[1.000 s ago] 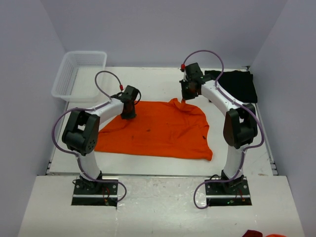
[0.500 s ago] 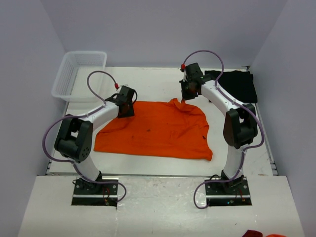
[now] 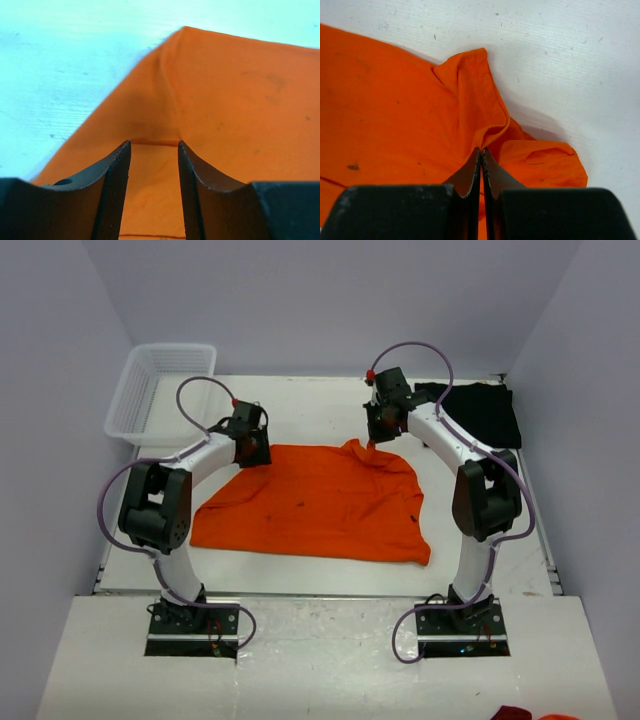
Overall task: Fold and stack the t-shirts
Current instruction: Grap the side of the flattened tshirt furthest away from the robot with both arms
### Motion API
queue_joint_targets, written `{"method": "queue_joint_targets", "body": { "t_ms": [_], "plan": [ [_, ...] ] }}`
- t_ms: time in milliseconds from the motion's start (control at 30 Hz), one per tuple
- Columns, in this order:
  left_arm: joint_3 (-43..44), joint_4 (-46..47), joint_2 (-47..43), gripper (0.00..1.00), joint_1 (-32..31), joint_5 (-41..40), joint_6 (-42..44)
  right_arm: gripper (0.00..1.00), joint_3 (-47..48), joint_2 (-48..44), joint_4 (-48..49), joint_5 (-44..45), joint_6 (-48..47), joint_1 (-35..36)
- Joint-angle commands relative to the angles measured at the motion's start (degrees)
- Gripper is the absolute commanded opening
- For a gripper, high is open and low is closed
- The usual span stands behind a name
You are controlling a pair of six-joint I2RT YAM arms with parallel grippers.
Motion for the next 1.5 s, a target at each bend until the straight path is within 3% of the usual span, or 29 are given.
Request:
{"method": "queue_joint_targets", "body": {
  "t_ms": [0, 500, 1467],
  "plan": [
    [1.83, 0.77, 1.15, 0.43, 2.15, 2.62, 2.17, 0.0, 0.78, -1.9, 0.46, -0.3, -0.59, -0.16],
    [-3.0, 2.97, 1.77, 0.34, 2.68, 7.01, 1.56, 0.0, -0.45, -2.52, 0.99, -0.48, -0.41, -0.25],
    [-2.47, 1.91, 2.47, 0.34, 4.44, 0.77, 2.61, 0.0, 0.25, -1.9, 0.46, -1.01, -0.59, -0.16]
  ]
}}
